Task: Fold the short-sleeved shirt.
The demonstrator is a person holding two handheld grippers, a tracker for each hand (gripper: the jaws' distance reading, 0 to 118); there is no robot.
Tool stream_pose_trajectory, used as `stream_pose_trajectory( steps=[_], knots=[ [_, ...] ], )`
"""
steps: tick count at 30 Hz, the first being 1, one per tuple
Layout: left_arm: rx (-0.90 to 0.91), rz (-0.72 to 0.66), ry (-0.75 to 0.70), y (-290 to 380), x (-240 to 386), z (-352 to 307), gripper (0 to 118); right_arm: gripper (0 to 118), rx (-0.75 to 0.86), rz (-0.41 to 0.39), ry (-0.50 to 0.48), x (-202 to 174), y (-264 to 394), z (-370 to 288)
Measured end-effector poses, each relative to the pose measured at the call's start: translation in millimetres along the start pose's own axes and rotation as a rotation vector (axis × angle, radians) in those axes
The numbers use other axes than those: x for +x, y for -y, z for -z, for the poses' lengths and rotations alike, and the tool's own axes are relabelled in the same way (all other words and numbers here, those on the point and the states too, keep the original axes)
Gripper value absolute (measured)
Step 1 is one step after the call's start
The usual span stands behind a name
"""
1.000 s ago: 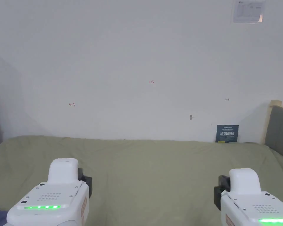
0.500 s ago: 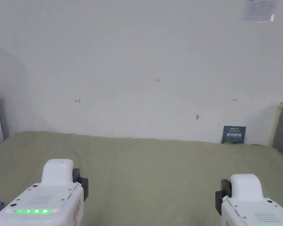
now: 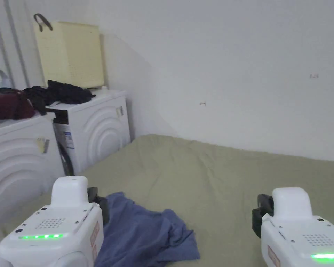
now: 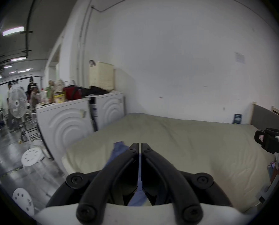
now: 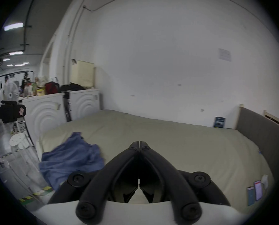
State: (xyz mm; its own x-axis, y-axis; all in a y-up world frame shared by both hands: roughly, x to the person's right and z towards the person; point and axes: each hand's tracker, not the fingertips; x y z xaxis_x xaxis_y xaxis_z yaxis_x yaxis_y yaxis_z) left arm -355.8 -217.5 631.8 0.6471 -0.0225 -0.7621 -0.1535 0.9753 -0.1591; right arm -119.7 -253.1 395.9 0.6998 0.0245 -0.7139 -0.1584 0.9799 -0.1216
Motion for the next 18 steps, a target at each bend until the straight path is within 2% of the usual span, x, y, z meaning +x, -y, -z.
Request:
stream_pose_trajectory(
  steps=[6, 13, 18],
  knots=[
    [-0.019, 0.002, -0.070, 6.6, -34.2, -3.0, 2, 0, -0.014, 0.003, -0.053, -25.5, 2.0, 17.4],
    [-0.059, -0.001, -0.066, 17.3, -39.8, 17.8, 2, 0, -0.036, 0.007, -0.033, -22.6, 7.8, 33.7],
    [-0.158, 0.010, -0.005, 33.2, -32.7, 59.7, 2, 0, -0.067, 0.007, -0.023, -16.1, 17.9, 49.2]
  ],
)
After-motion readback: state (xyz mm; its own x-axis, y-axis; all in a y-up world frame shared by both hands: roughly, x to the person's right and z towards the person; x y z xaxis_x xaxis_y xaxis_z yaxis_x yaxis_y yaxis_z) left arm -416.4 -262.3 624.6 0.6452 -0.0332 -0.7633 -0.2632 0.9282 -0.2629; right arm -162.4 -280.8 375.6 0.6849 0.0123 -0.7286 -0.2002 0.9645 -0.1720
